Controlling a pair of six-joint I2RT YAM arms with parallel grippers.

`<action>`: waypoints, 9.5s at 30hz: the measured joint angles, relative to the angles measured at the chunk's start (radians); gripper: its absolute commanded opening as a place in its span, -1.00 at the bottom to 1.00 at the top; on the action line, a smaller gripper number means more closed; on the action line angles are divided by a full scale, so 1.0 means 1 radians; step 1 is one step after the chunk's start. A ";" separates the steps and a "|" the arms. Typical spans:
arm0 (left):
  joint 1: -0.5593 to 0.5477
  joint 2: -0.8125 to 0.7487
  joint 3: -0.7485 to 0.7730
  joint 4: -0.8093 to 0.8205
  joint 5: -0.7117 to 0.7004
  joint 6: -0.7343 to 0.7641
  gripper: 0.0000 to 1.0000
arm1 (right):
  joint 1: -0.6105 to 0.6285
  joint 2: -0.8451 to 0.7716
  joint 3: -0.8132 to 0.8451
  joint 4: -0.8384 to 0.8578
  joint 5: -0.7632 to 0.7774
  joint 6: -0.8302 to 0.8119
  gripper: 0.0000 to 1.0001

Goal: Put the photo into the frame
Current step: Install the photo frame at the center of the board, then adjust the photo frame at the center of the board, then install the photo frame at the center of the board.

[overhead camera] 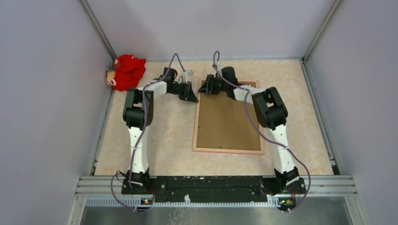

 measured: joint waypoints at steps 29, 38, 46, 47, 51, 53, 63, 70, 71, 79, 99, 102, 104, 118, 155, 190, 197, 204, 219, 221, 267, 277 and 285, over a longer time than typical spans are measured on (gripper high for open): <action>0.002 0.000 0.000 -0.044 0.013 0.016 -0.50 | -0.005 0.038 0.069 -0.080 -0.137 0.026 -0.08; 0.009 0.000 0.010 -0.070 0.012 0.038 -0.42 | -0.022 0.039 0.126 -0.153 -0.149 0.029 0.34; 0.031 -0.014 0.011 -0.159 -0.017 0.123 -0.26 | -0.153 -0.205 -0.095 -0.156 -0.008 0.010 0.88; 0.033 -0.021 0.011 -0.178 -0.030 0.142 -0.25 | -0.180 -0.266 -0.148 -0.157 0.035 0.003 0.94; 0.035 -0.066 -0.025 -0.209 -0.085 0.211 -0.24 | -0.283 -0.499 -0.321 -0.219 0.257 -0.031 0.97; 0.034 -0.105 -0.076 -0.216 -0.111 0.245 -0.24 | -0.325 -0.587 -0.396 -0.236 0.360 -0.038 0.97; -0.035 -0.284 -0.315 -0.212 -0.203 0.353 -0.26 | -0.428 -0.563 -0.622 -0.238 0.417 0.013 0.97; -0.127 -0.356 -0.411 -0.187 -0.236 0.387 -0.18 | -0.383 -0.415 -0.466 -0.167 0.310 0.068 0.97; -0.130 -0.360 -0.415 -0.189 -0.235 0.391 -0.13 | -0.364 -0.376 -0.409 -0.174 0.305 0.068 0.97; -0.201 -0.387 -0.424 -0.454 -0.212 0.534 0.32 | -0.146 -0.046 0.092 -0.243 0.256 0.042 0.97; 0.008 -0.396 0.056 -0.750 -0.201 0.776 0.54 | -0.185 -0.505 -0.132 -0.471 0.290 -0.006 0.97; 0.126 -0.268 0.246 -0.677 -0.209 0.663 0.34 | -0.181 -0.727 -0.357 -0.457 0.330 0.005 0.97; 0.179 -0.177 0.341 -0.645 -0.214 0.612 0.29 | -0.173 -0.832 -0.487 -0.460 0.346 0.017 0.97; 0.241 0.018 0.264 -0.560 -0.251 0.482 -0.37 | -0.167 -1.197 -1.090 -0.521 0.298 0.156 0.97; 0.265 -0.097 -0.053 -0.792 0.026 0.727 -0.11 | 0.004 -0.802 -0.541 -0.387 0.343 -0.004 0.69; 0.264 -0.044 -0.097 -0.657 0.084 0.532 -0.62 | 0.293 -0.114 -0.073 -0.145 0.066 0.013 0.57; 0.265 -0.044 -0.100 -0.650 0.084 0.513 -0.62 | 0.310 -0.084 -0.039 -0.133 0.033 0.021 0.55; 0.266 -0.045 -0.101 -0.647 0.084 0.509 -0.61 | 0.320 -0.075 -0.028 -0.133 0.022 0.023 0.53; 0.266 -0.045 -0.101 -0.644 0.083 0.494 -0.61 | 0.321 -0.061 -0.007 -0.148 -0.034 0.020 0.46; 0.266 -0.045 -0.101 -0.644 0.083 0.493 -0.61 | 0.322 -0.046 0.013 -0.160 -0.050 0.014 0.45; 0.266 -0.045 -0.100 -0.644 0.076 0.486 -0.57 | 0.346 -0.150 -0.185 -0.026 0.008 0.097 0.60; 0.266 -0.046 -0.100 -0.644 0.076 0.489 -0.57 | 0.346 -0.111 -0.139 -0.005 0.008 0.125 0.59; 0.266 -0.050 -0.100 -0.645 0.069 0.506 -0.44 | 0.334 -0.126 -0.156 -0.002 0.001 0.127 0.77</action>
